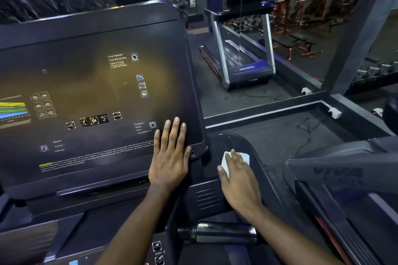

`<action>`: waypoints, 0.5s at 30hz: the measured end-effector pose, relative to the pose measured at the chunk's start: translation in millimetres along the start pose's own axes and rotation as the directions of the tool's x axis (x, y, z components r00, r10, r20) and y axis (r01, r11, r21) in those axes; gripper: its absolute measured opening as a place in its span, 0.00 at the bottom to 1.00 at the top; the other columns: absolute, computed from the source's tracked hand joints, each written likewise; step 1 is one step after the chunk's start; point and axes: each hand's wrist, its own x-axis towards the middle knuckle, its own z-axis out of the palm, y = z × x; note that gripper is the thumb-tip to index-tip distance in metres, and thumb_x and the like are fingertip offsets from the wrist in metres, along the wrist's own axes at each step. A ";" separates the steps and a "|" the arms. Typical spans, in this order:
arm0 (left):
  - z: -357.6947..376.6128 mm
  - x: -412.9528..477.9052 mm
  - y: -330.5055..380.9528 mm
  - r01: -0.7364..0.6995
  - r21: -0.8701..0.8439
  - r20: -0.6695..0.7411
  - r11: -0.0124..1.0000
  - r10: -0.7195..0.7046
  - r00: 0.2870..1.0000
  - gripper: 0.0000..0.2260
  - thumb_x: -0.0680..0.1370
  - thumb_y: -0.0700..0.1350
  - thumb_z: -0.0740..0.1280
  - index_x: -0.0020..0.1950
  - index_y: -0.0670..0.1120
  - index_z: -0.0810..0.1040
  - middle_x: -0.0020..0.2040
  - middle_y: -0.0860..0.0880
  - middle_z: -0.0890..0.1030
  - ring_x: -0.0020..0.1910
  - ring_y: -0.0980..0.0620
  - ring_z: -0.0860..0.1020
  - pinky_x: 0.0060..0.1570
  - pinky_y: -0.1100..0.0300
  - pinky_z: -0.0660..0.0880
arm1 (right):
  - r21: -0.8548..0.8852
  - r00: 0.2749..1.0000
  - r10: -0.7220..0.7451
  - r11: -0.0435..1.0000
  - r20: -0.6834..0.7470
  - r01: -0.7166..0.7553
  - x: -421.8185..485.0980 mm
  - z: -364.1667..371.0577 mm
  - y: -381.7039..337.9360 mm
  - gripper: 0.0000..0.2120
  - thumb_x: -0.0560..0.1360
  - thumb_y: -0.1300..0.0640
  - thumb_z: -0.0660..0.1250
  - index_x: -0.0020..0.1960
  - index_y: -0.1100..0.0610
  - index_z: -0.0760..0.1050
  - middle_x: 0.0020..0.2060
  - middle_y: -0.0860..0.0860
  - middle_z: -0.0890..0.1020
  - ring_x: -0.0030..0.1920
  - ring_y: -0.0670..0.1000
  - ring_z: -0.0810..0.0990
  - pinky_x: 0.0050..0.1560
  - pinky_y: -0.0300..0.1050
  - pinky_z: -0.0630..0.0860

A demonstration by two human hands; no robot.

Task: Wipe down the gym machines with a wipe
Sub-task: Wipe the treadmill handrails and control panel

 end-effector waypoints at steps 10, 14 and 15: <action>-1.9 -0.2 0.6 0.003 -0.008 0.010 1.000 -0.003 1.000 0.28 0.84 0.52 0.54 0.83 0.44 0.54 0.84 0.45 0.49 0.82 0.45 0.47 0.80 0.42 0.46 | -0.185 0.974 -0.047 0.979 0.222 0.089 65.5 5.7 19.5 0.30 0.86 0.43 0.45 0.82 0.59 0.50 0.82 0.53 0.51 0.82 0.50 0.46 0.80 0.47 0.43; -1.1 0.1 0.0 0.008 -0.014 0.010 1.000 -0.008 1.000 0.28 0.84 0.52 0.54 0.83 0.44 0.54 0.84 0.45 0.49 0.82 0.45 0.47 0.80 0.42 0.47 | -0.193 0.969 -0.124 0.967 0.215 0.167 33.7 1.2 20.6 0.30 0.86 0.42 0.44 0.82 0.57 0.51 0.81 0.52 0.53 0.82 0.49 0.47 0.80 0.45 0.42; -0.6 0.0 -0.1 0.009 -0.012 0.011 1.000 -0.009 1.000 0.28 0.84 0.51 0.55 0.83 0.44 0.54 0.84 0.45 0.49 0.82 0.45 0.47 0.80 0.42 0.47 | -0.190 0.969 -0.148 0.964 0.197 0.186 18.5 -1.1 22.6 0.30 0.85 0.42 0.43 0.82 0.57 0.51 0.81 0.51 0.53 0.81 0.48 0.48 0.80 0.45 0.43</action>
